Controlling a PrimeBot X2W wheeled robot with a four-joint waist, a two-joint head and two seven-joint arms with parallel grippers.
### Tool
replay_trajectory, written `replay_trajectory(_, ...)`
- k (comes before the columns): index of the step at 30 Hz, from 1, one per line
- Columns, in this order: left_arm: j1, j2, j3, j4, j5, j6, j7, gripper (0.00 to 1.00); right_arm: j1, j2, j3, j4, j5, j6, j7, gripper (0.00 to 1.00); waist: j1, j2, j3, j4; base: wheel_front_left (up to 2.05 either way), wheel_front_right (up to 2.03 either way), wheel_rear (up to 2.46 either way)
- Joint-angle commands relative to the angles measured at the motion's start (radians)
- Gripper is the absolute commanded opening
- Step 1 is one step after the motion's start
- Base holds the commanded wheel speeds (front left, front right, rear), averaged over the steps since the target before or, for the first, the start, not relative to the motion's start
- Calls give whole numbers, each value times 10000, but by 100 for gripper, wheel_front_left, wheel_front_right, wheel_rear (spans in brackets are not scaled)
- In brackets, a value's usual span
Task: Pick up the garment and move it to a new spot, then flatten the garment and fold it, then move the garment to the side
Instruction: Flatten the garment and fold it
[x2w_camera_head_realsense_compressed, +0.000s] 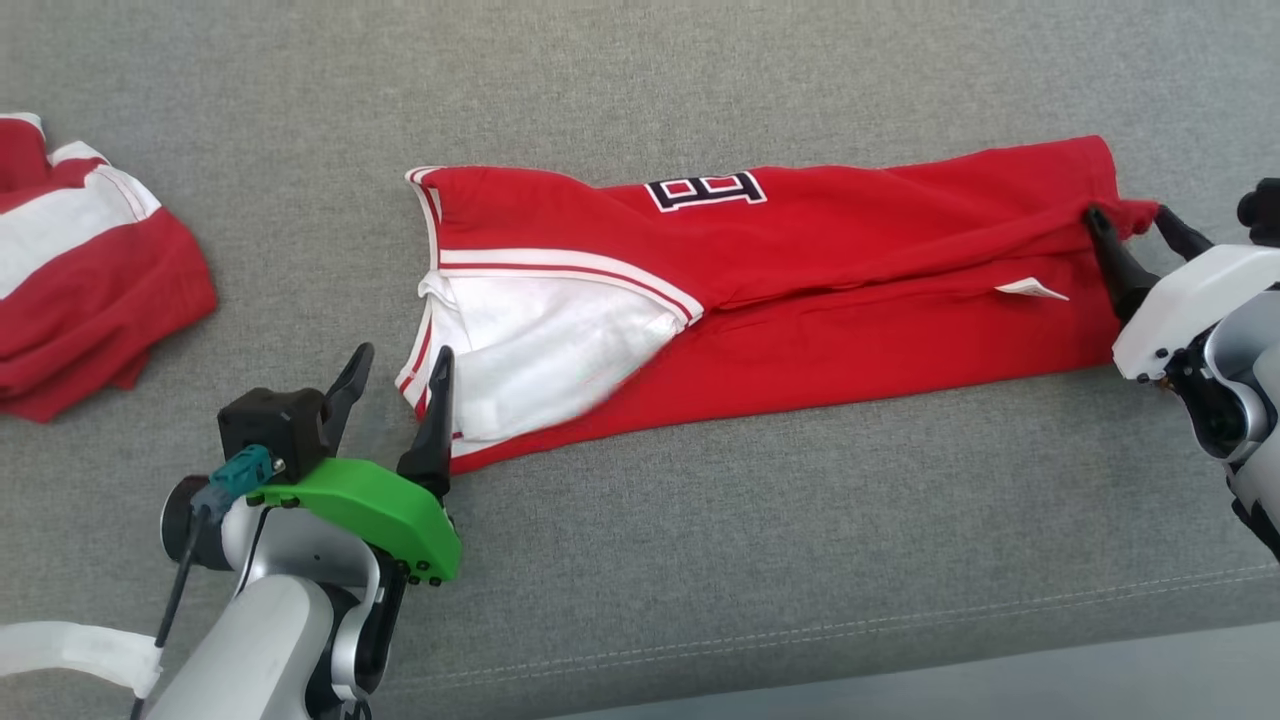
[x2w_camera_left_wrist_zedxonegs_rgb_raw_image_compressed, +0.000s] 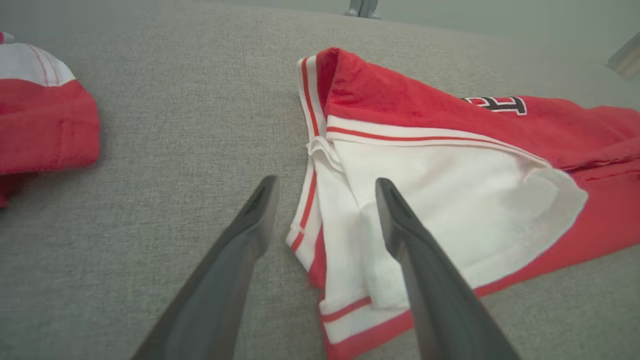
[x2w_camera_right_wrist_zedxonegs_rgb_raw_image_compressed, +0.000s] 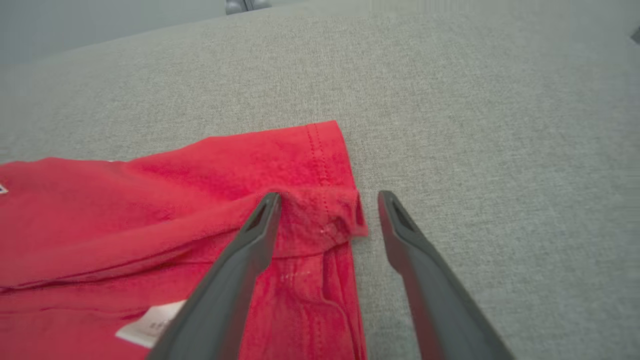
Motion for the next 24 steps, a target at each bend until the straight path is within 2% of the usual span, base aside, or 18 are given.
replay_trajectory(1, -106, -10, -3, 96, 166, 121, -138, 100, 203, -75, -32, -120, -48, -15, -138, 100, 1, 0, -212, -22, 0, 0, 0)
replay_trajectory(7, 258, -226, 148, 345, 444, 487, -1082, 100, 788, -68, -200, -788, -325, -15, -681, 100, 1, 0, -873, -106, 0, 0, 0)
replay_trajectory(14, 849, -462, 368, 499, 592, 742, -2343, 100, 1840, 517, -413, -1166, -1147, -15, -1221, 100, 1, 0, -1757, -200, 0, 0, 0)
replay_trajectory(24, 1945, -806, 790, 386, 676, 659, -2923, 100, 3703, 1545, -1600, -2066, -2544, -14, -1688, 100, 1, 0, -2822, -174, 0, 0, 0)
